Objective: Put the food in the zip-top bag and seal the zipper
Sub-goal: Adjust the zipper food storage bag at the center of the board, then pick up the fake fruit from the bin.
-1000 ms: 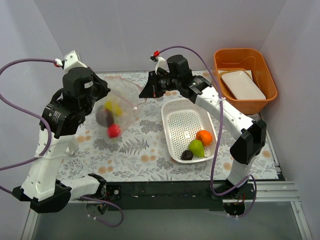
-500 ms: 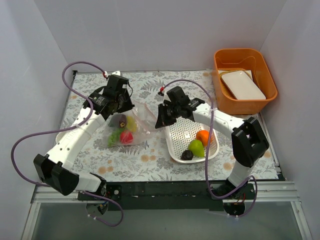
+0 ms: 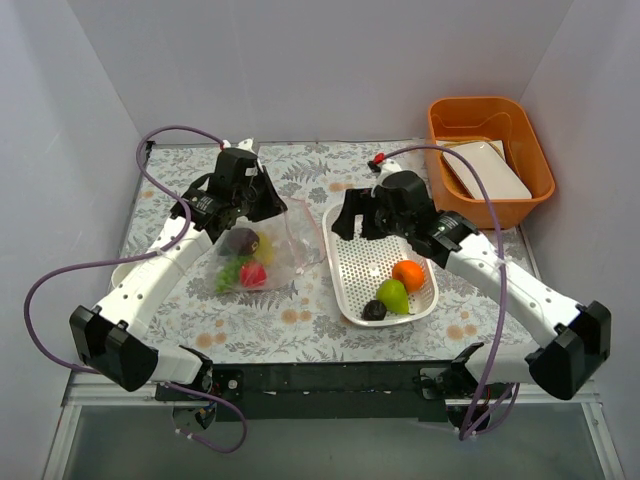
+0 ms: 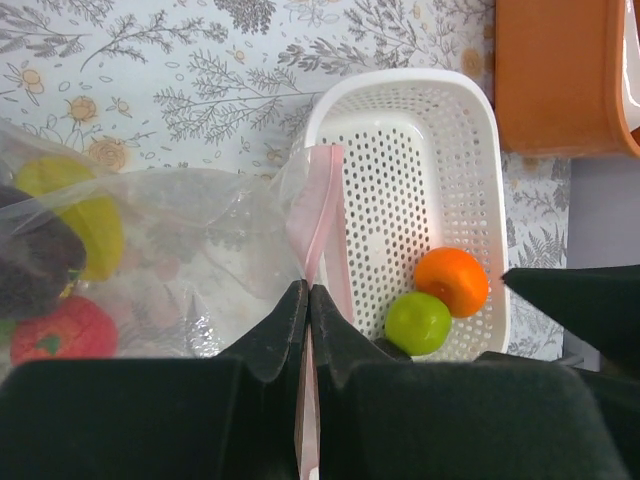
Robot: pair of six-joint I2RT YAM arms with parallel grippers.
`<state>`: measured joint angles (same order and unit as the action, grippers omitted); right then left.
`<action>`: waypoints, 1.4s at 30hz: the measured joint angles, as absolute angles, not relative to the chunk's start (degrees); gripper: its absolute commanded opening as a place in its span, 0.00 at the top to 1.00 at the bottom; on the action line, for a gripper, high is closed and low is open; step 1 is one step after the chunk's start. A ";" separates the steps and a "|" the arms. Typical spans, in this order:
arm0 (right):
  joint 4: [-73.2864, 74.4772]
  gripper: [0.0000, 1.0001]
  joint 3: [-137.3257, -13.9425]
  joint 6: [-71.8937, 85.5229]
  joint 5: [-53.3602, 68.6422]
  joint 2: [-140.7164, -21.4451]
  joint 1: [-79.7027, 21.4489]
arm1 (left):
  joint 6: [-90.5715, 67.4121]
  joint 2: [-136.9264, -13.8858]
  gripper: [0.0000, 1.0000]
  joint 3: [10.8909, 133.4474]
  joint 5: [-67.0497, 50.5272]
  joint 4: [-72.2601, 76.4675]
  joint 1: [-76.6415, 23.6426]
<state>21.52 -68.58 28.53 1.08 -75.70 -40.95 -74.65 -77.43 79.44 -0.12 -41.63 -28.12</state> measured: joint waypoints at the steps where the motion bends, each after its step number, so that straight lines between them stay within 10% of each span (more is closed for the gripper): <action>1: 22.04 0.10 -68.07 28.60 -0.32 -74.28 -40.82 | -74.78 -77.43 1.00 79.07 -0.60 -41.45 -28.12; 42: 41.82 0.05 -53.80 33.61 -16.49 -61.19 -38.52 | -75.50 -65.36 1.00 68.03 -2.20 -32.84 -28.10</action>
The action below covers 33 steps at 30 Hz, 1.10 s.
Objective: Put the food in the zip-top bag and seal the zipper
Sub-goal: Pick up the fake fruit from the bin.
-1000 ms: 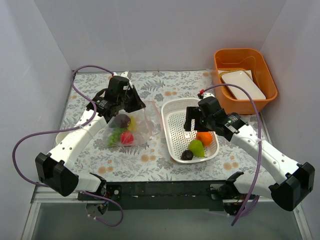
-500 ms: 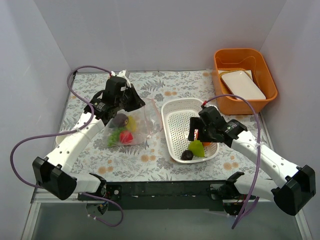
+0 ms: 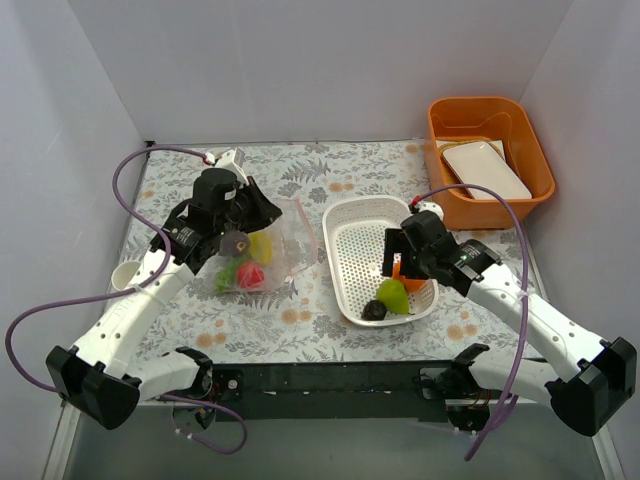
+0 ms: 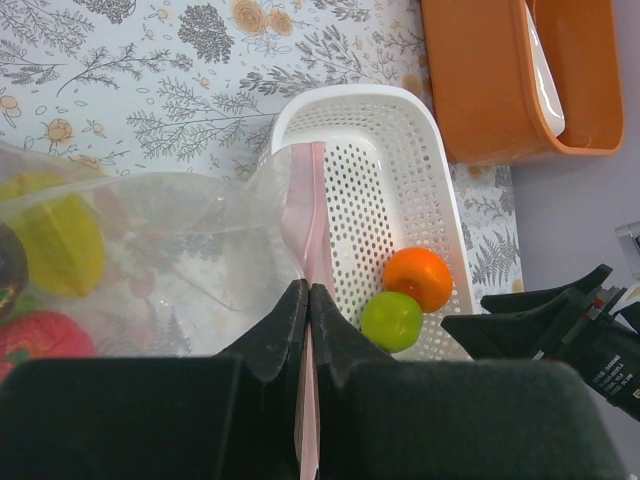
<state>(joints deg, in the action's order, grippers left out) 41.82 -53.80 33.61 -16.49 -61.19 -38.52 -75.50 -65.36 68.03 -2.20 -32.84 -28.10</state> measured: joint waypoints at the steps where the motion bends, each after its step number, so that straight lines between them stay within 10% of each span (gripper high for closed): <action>1: 41.89 0.05 -53.80 33.58 -17.50 -61.30 -38.48 | -75.48 -65.17 1.00 67.68 -2.24 -32.60 -28.10; 28: 33.61 0.20 -50.81 26.74 -21.74 -76.27 -35.11 | -76.69 -62.87 1.00 57.56 -7.79 -27.77 -28.10; 33: 31.77 0.36 -49.76 25.74 -20.40 -76.47 -33.78 | -76.40 -62.87 1.00 57.47 -7.79 -27.79 -28.08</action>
